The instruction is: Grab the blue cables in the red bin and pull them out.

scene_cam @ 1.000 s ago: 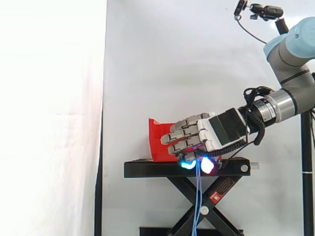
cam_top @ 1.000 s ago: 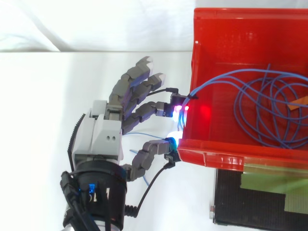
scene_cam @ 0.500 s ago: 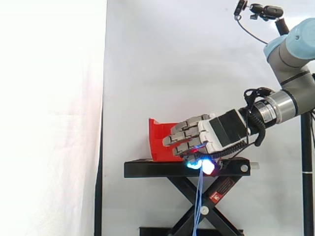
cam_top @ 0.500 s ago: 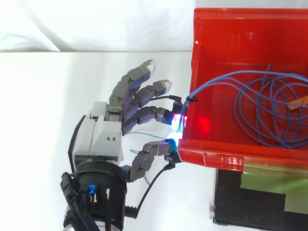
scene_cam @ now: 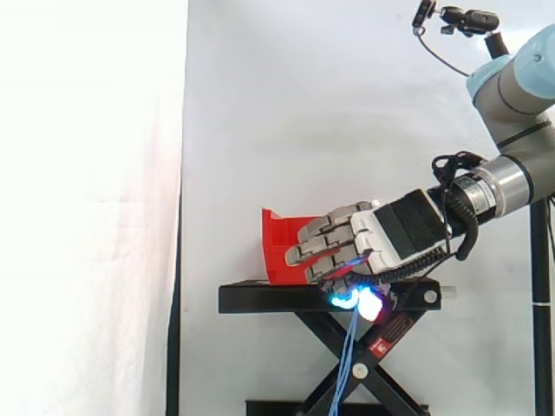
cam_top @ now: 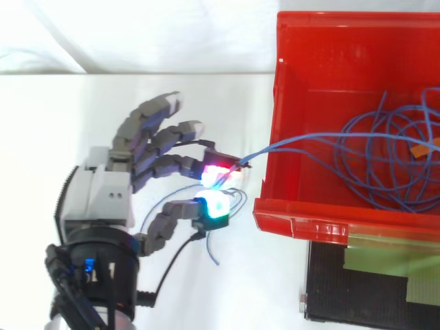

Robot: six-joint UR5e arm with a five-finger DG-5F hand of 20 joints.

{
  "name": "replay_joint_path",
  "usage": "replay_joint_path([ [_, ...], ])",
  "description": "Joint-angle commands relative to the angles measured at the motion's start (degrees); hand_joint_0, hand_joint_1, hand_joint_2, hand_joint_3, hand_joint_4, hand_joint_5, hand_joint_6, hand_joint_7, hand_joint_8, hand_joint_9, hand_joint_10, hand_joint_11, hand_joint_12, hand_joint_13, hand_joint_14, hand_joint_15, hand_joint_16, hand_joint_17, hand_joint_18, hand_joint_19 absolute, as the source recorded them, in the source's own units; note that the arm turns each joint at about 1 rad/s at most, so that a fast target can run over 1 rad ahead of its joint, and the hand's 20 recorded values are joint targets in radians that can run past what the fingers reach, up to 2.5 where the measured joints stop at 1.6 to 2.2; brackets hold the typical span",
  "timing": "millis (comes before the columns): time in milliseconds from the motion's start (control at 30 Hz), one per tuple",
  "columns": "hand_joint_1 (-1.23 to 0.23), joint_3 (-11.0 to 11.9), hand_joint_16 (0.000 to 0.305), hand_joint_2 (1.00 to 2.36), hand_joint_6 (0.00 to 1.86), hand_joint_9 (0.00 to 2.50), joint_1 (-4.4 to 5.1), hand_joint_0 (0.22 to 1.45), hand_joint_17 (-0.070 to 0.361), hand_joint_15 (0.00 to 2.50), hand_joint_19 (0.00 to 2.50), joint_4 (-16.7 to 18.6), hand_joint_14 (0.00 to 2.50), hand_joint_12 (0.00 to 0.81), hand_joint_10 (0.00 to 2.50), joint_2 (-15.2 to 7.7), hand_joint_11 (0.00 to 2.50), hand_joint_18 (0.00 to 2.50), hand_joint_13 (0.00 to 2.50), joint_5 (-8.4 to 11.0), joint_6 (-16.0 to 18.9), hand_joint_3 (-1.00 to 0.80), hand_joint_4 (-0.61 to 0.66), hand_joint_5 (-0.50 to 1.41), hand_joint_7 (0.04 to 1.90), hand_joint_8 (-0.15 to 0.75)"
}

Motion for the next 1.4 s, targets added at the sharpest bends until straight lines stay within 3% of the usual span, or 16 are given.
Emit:
replay_joint_path([
  [0,-0.79,0.72,0.036,1.0,0.81,0.82,2.17,0.95,0.081,0.35,0.53,0.19,0.01,0.286,0.02,0.02,0.56,0.4,0.51,-1.2,4.81,-1.0,0.18,0.77,0.67,0.242],
  [200,-0.79,2.12,0.036,1.0,0.8,0.81,4.63,0.95,0.081,0.35,0.54,0.98,0.01,0.285,0.02,0.02,0.55,0.4,0.51,-3.22,10.43,-1.0,0.18,0.77,0.66,0.239],
  [300,-0.79,2.65,0.036,1.0,0.8,0.81,5.16,0.95,0.081,0.35,0.53,0.98,0.01,0.285,0.02,0.02,0.55,0.41,0.51,-3.75,12.1,-1.0,0.18,0.77,0.66,0.242],
  [400,-0.79,3.44,0.036,1.0,0.8,0.8,6.3,0.95,0.081,0.36,0.53,0.98,0.01,0.284,0.02,0.02,0.55,0.41,0.51,-4.19,16.32,-1.0,0.18,0.77,0.67,0.239],
  [467,-0.8,3.7,0.036,1.0,0.8,0.8,6.57,0.95,0.081,0.36,0.53,0.98,0.02,0.285,0.02,0.02,0.55,0.4,0.51,-4.19,17.64,-1.0,0.18,0.77,0.67,0.238],
  [533,-0.8,4.32,0.036,1.0,0.8,0.8,7.18,0.95,0.081,0.36,0.54,0.98,0.01,0.286,0.02,0.02,0.55,0.4,0.51,-4.27,21.6,-1.0,0.17,0.78,0.66,0.239],
  [567,-0.8,4.32,0.036,1.0,0.8,0.8,7.18,0.95,0.081,0.36,0.53,0.98,0.01,0.286,0.02,0.02,0.54,0.4,0.51,-4.27,21.6,-1.0,0.17,0.78,0.66,0.243],
  [667,-0.8,4.49,0.036,1.0,0.79,0.8,8.15,0.95,0.08,0.35,0.54,0.98,0.01,0.285,0.02,0.81,0.54,0.4,0.51,-4.27,30.3,-1.0,0.17,0.78,0.66,0.239],
  [767,-0.8,4.41,0.036,1.0,0.79,0.8,8.94,0.95,0.08,0.36,0.53,0.98,0.01,0.286,0.02,1.34,0.53,0.4,0.51,-4.1,36.89,-1.0,0.18,0.78,0.66,0.241],
  [800,-0.8,4.41,0.036,1.0,0.79,0.8,9.56,0.95,0.08,0.36,0.54,1.07,0.01,0.286,0.02,1.69,0.55,0.4,0.51,-4.19,41.55,-1.0,0.18,0.78,0.66,0.237],
  [867,-0.8,4.41,0.036,1.0,0.79,0.8,9.91,0.94,0.08,0.36,0.54,1.24,0.01,0.285,0.02,1.69,0.55,0.4,0.51,-4.19,44.62,-1.0,0.17,0.78,0.66,0.24],
  [967,-0.8,4.41,0.036,1.0,0.78,0.8,11.14,0.94,0.08,0.36,0.53,3.7,0.01,0.285,0.02,2.22,0.54,0.4,0.52,-4.19,54.11,-1.0,0.18,0.78,0.66,0.24],
  [1200,-0.8,4.41,0.036,1.0,0.78,0.8,13.33,0.94,0.08,0.36,0.54,9.07,0.02,0.285,0.02,2.92,0.55,0.4,0.52,-3.83,65.89,-1.0,0.17,0.78,0.67,0.239],
  [1367,-0.8,4.41,0.036,1.0,0.77,0.8,14.56,0.94,0.08,0.36,0.54,10.38,0.01,0.284,0.02,2.92,0.54,0.4,0.52,-1.64,71.25,-1.0,0.17,0.78,0.67,0.241],
])
